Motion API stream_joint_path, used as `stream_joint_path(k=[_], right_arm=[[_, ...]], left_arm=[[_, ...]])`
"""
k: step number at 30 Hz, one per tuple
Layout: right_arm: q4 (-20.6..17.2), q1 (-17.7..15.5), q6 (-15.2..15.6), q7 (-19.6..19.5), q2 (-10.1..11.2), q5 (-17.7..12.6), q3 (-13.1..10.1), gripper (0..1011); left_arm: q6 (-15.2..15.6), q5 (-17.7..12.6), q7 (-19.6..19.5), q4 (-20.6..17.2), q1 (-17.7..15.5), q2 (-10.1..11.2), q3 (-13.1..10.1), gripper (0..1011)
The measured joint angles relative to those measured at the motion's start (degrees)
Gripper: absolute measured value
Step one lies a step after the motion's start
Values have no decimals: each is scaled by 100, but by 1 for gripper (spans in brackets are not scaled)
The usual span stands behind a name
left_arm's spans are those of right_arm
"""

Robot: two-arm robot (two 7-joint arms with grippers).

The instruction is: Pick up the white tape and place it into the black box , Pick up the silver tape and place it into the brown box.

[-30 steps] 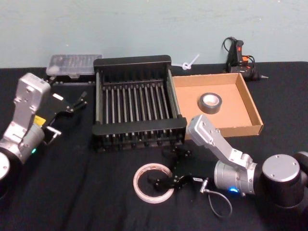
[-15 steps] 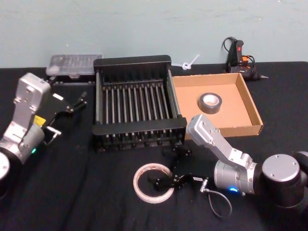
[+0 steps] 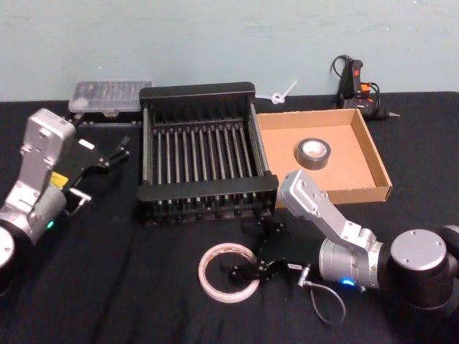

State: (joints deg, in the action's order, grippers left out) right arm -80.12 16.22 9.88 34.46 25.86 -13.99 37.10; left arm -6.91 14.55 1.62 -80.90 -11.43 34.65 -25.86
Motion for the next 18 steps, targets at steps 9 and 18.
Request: stream_joint_path(k=[9,18], right_arm=[[0,0,-3,5,0,-3,0,1002],[8,-3,-5,23,-3,-44,-18,1002]], left_arm=[[0,0,0,0,0,0,0,1001],[0,0,0,0,0,0,0,1001]])
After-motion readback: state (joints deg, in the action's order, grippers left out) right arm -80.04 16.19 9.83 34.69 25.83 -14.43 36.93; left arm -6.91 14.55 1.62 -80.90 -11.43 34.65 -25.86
